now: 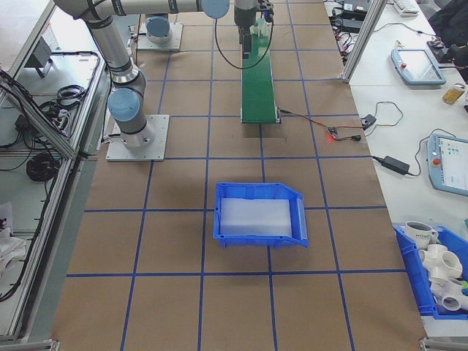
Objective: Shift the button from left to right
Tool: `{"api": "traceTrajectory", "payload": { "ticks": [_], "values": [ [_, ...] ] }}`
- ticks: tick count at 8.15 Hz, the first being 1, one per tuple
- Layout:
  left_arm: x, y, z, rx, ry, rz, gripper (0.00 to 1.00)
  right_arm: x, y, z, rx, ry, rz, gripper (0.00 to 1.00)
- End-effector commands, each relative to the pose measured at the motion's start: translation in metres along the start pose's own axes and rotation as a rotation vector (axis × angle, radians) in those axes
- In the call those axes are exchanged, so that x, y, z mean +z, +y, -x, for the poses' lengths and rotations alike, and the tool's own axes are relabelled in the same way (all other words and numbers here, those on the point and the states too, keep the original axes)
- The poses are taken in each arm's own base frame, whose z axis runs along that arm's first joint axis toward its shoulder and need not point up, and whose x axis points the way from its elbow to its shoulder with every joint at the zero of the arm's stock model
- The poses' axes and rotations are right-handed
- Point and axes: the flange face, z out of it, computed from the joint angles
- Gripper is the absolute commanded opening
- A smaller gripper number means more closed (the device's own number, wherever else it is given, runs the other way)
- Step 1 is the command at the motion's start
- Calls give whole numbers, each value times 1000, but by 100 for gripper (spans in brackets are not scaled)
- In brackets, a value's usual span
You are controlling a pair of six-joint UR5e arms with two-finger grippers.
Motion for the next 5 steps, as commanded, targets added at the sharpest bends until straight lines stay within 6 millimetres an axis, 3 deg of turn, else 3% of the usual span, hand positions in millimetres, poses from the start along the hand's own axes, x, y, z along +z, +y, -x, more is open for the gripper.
{"api": "traceTrajectory", "payload": {
  "ticks": [1,2,3,5],
  "values": [
    [-22,-6,3,366,6,-53,100,34,-21,0,-44,-17,67,100],
    [-40,-12,0,558,26,-80,100,42,-24,0,-50,-20,84,100],
    [-64,-22,-8,733,41,-109,100,65,-33,0,-49,-25,128,100],
    [-130,-32,-21,962,1,-106,100,100,-44,0,-49,-32,165,100]
  ]
}}
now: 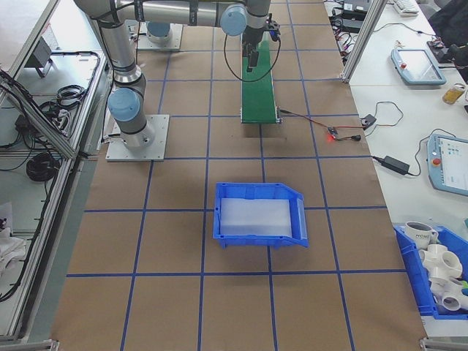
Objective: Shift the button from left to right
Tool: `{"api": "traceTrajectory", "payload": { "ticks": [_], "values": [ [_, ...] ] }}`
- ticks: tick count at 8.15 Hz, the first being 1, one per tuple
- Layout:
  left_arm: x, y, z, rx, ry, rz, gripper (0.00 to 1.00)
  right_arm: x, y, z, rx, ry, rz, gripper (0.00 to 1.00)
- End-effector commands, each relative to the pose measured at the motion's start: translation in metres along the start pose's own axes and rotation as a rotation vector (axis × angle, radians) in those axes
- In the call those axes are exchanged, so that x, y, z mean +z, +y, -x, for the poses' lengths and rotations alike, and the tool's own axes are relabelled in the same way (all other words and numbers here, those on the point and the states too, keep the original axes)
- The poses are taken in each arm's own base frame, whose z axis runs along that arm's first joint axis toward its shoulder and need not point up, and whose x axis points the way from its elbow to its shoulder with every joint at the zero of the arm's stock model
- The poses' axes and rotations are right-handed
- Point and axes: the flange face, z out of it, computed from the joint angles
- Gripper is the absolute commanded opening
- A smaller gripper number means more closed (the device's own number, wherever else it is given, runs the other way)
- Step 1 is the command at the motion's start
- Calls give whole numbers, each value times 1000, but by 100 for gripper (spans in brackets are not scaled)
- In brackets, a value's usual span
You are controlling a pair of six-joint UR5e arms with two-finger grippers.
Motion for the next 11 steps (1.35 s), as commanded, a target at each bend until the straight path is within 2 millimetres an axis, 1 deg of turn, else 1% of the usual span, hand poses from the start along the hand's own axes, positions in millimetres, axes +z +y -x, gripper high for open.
{"api": "traceTrajectory", "payload": {
  "ticks": [1,2,3,4,5,6,7,8,9,10,11],
  "values": [
    [-91,-30,-6,261,-83,10,100,50,-17,-1,-2,-6,28,100],
    [-129,-24,-19,296,-94,58,100,83,-27,-2,-4,-6,18,100],
    [-166,-3,-47,359,-86,61,100,111,-41,-3,-4,-5,-5,100],
    [-194,31,-82,443,-70,25,100,135,-55,-3,-7,-10,-9,100],
    [-215,64,-100,504,-59,-6,100,140,-58,-3,-10,-15,-10,100],
    [-236,82,-100,523,-43,-41,100,141,-58,-3,-9,-23,-6,100],
    [-263,96,-87,517,-23,-83,100,135,-57,-3,-6,-23,-13,100],
    [-265,102,-82,516,-24,-74,100,132,-59,-3,5,-21,-19,100],
    [-263,104,-81,512,-27,-55,100,129,-60,-3,8,-25,-27,100],
    [-264,103,-79,512,-23,-59,100,127,-61,-3,11,-24,-38,100],
    [-257,101,-85,513,5,-39,100,126,-63,-4,12,-24,-53,99]
  ]
}}
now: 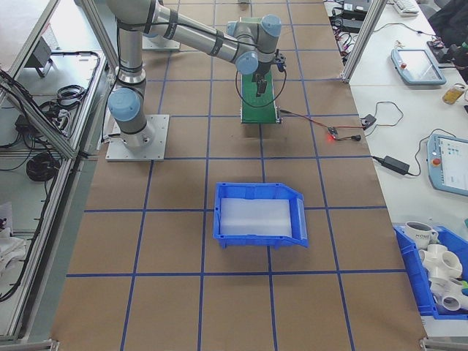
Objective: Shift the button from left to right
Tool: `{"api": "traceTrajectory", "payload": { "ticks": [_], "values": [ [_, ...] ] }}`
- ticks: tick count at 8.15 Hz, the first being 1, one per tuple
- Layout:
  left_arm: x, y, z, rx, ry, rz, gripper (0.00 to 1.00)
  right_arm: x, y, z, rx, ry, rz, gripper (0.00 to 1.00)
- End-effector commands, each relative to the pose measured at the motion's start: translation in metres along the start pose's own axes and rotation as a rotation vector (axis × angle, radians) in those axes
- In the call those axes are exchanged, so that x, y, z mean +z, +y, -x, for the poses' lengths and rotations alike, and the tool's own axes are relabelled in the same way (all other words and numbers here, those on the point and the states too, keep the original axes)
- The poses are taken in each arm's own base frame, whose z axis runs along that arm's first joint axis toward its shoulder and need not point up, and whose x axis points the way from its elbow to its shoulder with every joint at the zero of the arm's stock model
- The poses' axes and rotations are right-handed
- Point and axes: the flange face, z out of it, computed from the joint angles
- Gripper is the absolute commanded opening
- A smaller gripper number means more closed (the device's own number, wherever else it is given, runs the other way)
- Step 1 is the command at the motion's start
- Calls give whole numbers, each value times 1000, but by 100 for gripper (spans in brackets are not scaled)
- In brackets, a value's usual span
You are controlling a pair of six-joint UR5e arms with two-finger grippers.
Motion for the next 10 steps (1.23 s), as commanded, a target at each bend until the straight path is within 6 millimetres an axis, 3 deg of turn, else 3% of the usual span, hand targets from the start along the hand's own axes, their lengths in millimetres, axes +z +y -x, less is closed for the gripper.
{"api": "traceTrajectory", "payload": {
  "ticks": [1,2,3,4,6,8,10],
  "values": [
    [11,0,-6,5,44,28,100,-7,-7,2,13,-102,-57,99],
    [16,3,-7,7,46,38,100,-11,-13,-20,64,-249,-73,100],
    [18,3,-8,14,49,41,100,-10,-13,-67,106,-360,-73,100],
    [17,4,-12,43,111,45,100,-10,-6,-76,71,-521,-44,100],
    [14,7,-13,99,124,38,100,-11,-5,-72,79,-571,-38,100],
    [13,8,-13,98,124,36,100,-10,-5,-79,255,-439,-3,99],
    [13,8,-13,98,124,38,100,-12,-9,-71,245,-421,-40,100]
  ]
}}
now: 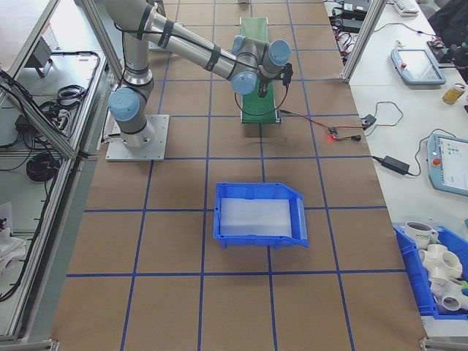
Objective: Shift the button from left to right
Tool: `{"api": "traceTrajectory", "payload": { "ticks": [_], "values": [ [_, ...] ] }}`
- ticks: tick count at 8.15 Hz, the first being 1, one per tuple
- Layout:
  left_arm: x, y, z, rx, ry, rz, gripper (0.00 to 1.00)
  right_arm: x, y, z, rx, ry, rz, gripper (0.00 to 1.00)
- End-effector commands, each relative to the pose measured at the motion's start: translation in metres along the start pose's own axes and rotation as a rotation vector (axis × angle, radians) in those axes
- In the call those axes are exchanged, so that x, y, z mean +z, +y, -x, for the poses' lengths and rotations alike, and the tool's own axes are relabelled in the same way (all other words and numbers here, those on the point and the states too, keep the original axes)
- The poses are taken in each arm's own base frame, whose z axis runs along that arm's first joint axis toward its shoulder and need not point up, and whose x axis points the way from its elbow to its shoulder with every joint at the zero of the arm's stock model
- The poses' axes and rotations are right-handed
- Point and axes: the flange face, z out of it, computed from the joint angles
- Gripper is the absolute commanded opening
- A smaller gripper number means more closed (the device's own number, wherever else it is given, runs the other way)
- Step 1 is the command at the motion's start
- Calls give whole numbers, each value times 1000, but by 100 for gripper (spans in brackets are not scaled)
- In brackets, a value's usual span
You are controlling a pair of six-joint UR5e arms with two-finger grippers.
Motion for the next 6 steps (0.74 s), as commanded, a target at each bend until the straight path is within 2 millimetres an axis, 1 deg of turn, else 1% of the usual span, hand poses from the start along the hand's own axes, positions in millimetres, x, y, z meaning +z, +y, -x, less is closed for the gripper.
{"api": "traceTrajectory", "payload": {
  "ticks": [1,3,4,5,6],
  "values": [
    [1,1,0,1,0,4,100,1,-3,6,14,32,-38,100],
    [4,2,-1,7,0,12,100,8,1,21,-14,43,-33,100],
    [9,4,-1,7,0,21,100,9,1,23,-21,46,-36,100],
    [9,5,-1,7,0,20,100,14,5,36,-36,51,-34,98],
    [9,5,-1,9,0,20,100,23,8,46,-33,84,-24,97]
  ]
}}
